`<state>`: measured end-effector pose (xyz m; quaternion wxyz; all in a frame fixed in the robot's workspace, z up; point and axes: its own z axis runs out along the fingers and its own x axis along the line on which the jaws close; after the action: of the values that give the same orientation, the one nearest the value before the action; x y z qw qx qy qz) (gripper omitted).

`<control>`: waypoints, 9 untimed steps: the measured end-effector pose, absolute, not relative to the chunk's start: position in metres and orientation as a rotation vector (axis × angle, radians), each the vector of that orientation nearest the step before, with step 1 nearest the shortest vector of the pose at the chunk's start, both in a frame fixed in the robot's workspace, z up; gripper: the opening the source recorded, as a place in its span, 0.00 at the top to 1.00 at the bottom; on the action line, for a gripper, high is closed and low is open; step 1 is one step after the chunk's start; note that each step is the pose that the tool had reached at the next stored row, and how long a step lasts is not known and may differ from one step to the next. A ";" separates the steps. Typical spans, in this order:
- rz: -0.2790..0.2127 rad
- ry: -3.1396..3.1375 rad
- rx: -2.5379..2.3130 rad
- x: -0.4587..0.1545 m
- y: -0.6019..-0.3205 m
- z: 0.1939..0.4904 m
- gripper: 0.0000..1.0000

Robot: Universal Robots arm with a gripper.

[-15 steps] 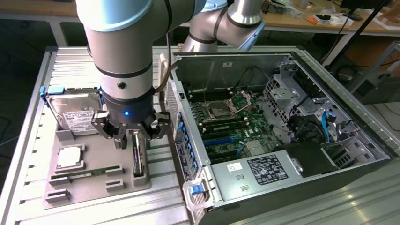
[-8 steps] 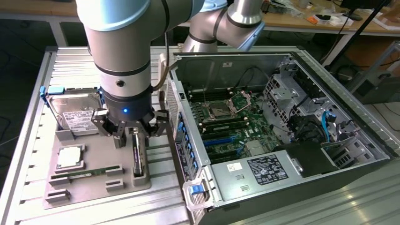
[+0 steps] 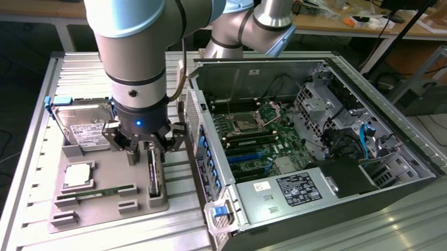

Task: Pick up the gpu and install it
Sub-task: 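Pick up the gpu and move the gpu toward the slot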

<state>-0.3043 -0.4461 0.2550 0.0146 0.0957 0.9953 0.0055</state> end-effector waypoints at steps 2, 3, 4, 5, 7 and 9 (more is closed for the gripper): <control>0.017 3.098 0.300 -0.304 -0.445 0.254 0.46; 0.017 3.098 0.301 -0.305 -0.444 0.253 0.46; 0.017 3.098 0.301 -0.305 -0.444 0.253 0.46; 0.017 3.097 0.302 -0.305 -0.444 0.252 0.46; 0.017 3.097 0.303 -0.305 -0.444 0.251 0.46; 0.017 3.096 0.304 -0.305 -0.444 0.249 0.46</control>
<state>-0.3048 -0.4437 0.2495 0.0154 0.0978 0.9951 0.0055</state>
